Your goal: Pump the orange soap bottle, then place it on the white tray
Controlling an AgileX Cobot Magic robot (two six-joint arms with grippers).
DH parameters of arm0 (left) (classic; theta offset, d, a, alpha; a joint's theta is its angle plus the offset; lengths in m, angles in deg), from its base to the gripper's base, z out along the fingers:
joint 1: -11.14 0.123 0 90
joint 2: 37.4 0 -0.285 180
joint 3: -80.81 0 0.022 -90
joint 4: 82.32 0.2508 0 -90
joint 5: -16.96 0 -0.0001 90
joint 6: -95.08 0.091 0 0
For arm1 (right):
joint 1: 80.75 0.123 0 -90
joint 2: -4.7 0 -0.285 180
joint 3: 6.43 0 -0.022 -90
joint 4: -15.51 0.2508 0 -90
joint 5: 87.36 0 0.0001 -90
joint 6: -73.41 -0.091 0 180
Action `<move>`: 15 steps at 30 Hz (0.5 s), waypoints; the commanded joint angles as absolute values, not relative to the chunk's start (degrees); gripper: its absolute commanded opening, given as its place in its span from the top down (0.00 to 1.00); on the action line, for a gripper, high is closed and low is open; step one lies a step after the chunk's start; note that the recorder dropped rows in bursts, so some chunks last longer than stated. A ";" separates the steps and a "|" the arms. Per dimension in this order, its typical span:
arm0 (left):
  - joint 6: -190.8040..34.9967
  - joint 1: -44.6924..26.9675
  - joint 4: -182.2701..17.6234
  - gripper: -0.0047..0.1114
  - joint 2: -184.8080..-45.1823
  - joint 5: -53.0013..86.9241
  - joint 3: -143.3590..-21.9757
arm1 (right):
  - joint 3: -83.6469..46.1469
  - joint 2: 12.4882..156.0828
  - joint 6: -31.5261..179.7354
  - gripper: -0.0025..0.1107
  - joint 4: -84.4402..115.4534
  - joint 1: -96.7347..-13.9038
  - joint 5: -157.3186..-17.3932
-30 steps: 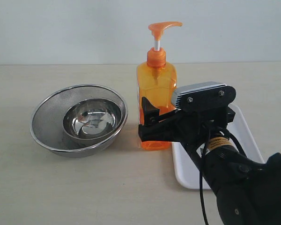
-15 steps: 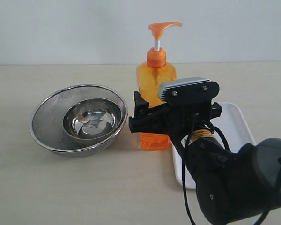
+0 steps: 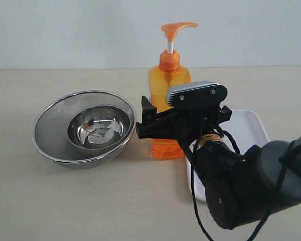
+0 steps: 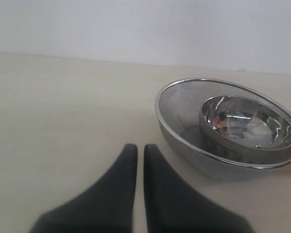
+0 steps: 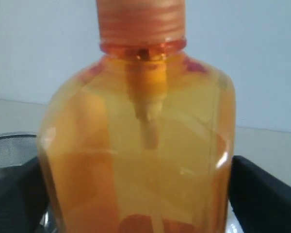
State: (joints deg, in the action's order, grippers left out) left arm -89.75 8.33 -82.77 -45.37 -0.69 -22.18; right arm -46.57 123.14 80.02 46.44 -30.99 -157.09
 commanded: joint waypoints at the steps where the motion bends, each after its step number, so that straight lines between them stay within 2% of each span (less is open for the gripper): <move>1: -89.55 8.53 -83.41 0.92 -45.18 -0.65 -21.98 | -45.35 123.08 80.41 0.20 45.76 -31.23 -157.32; 15: -89.55 8.53 -83.41 0.92 -45.18 -0.65 -21.98 | -42.14 127.89 79.26 0.21 44.92 -32.26 -157.32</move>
State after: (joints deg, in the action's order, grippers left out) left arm -89.75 8.33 -82.77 -45.37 -0.69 -22.18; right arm -42.63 127.22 79.30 45.63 -31.93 -157.09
